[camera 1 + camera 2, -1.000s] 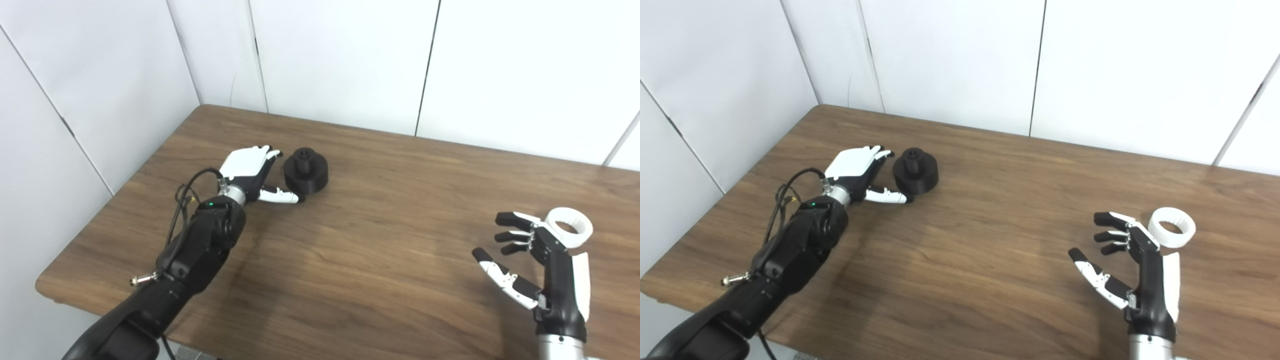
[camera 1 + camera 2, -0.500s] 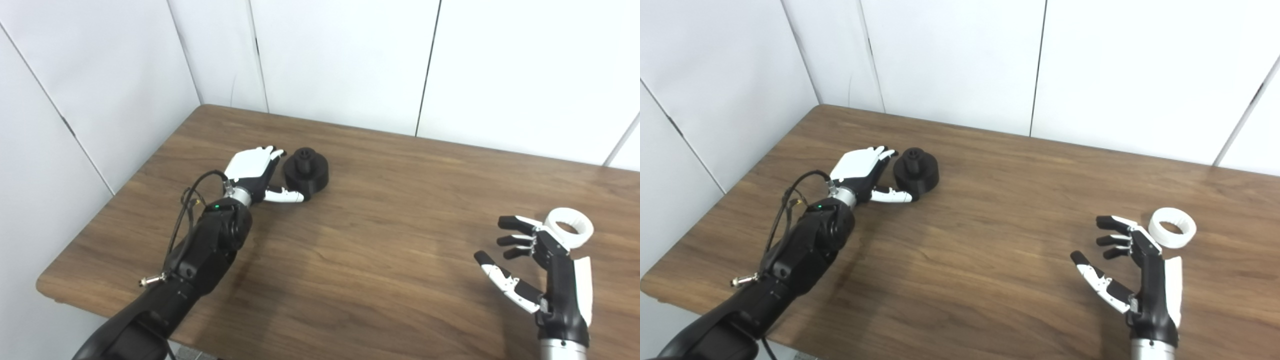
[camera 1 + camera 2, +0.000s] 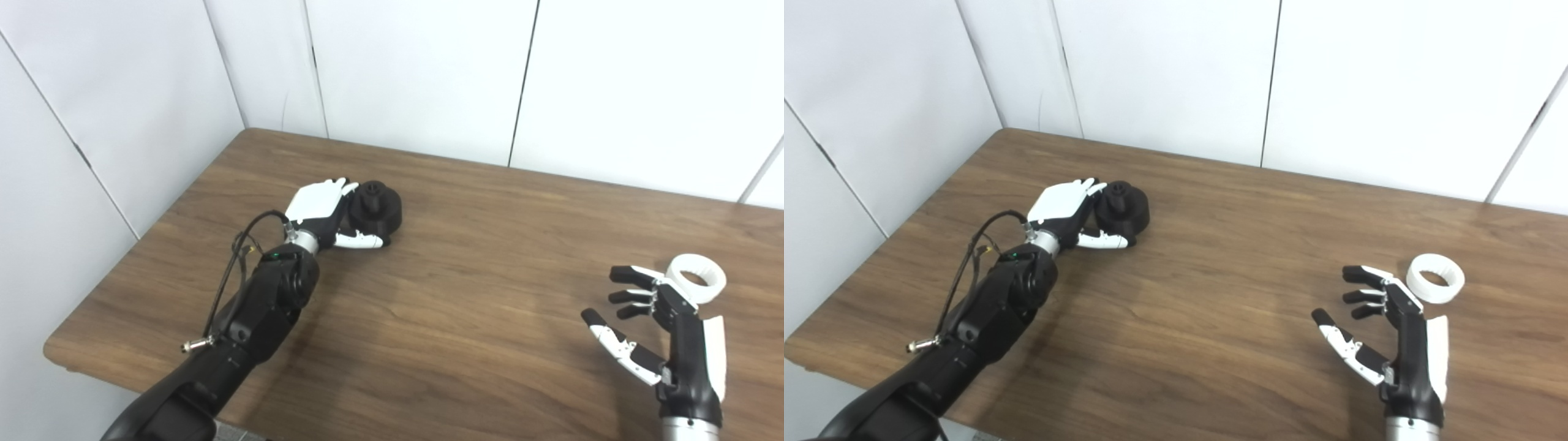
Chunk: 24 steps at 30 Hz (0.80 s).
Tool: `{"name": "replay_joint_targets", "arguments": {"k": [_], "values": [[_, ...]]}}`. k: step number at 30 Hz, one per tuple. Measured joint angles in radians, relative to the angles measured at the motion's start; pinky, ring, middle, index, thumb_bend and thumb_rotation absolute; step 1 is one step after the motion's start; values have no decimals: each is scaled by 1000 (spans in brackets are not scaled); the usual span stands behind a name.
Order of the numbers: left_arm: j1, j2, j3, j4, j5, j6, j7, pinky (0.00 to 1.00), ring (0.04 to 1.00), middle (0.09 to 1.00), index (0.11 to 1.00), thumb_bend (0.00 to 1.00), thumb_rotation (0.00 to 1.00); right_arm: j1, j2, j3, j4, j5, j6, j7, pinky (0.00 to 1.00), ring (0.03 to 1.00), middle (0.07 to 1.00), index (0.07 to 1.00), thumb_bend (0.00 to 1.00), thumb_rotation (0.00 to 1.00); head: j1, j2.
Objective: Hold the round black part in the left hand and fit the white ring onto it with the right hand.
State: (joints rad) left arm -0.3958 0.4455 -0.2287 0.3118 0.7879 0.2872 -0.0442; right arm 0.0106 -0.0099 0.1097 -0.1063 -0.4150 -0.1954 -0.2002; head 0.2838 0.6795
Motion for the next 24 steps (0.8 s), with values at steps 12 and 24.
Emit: {"name": "replay_joint_targets", "arguments": {"k": [12,24], "values": [[-1,-34,37,33,-56,-73,141,1000,1000,1000,675,896,376,6,0,0,-9,1,19,8,441,566,664,655,574,125,0,8],[-8,-40,46,50,-83,-98,183,1000,1000,1000,605,845,311,8,0,0,-11,8,22,12,431,555,660,653,566,116,0,12]]}}
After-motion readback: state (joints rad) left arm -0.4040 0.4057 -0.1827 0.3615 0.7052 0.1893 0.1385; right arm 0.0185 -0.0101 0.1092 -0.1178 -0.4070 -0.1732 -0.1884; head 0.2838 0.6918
